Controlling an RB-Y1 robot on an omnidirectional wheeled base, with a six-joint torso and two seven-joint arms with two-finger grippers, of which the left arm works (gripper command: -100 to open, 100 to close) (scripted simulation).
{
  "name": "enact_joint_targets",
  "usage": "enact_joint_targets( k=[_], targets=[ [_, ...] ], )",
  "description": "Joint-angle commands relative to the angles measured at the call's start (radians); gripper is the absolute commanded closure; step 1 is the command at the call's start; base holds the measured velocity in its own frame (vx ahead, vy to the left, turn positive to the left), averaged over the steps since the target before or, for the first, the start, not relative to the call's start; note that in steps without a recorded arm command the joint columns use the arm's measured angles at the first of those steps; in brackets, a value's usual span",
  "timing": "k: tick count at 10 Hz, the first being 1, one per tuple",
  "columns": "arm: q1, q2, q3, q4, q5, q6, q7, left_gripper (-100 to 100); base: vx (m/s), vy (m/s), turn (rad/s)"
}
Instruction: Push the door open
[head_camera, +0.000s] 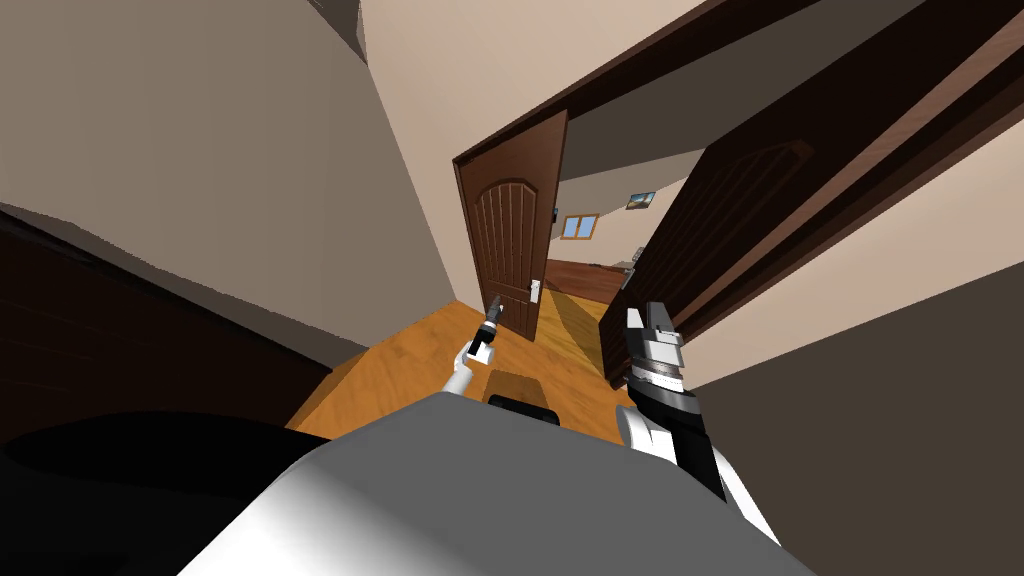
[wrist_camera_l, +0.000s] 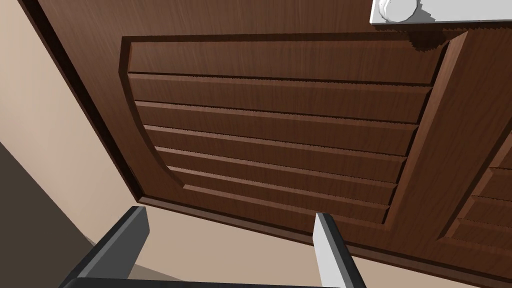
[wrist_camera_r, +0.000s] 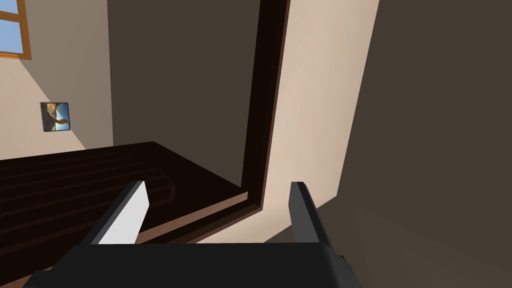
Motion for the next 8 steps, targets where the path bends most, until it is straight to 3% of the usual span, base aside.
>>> enact_joint_targets(
  k=[1,3,8],
  targets=[
    [-0.029,-0.005,-0.010,0.046,0.004,0.007,0.001,-100,0.090,-0.008,-0.043],
    [-0.047,-0.005,-0.016,0.078,0.007,0.008,0.003,-100,0.076,-0.002,-0.029],
    [-0.134,-0.010,-0.043,0.228,0.021,0.012,0.014,-100,0.088,0.008,-0.041]
  ],
)
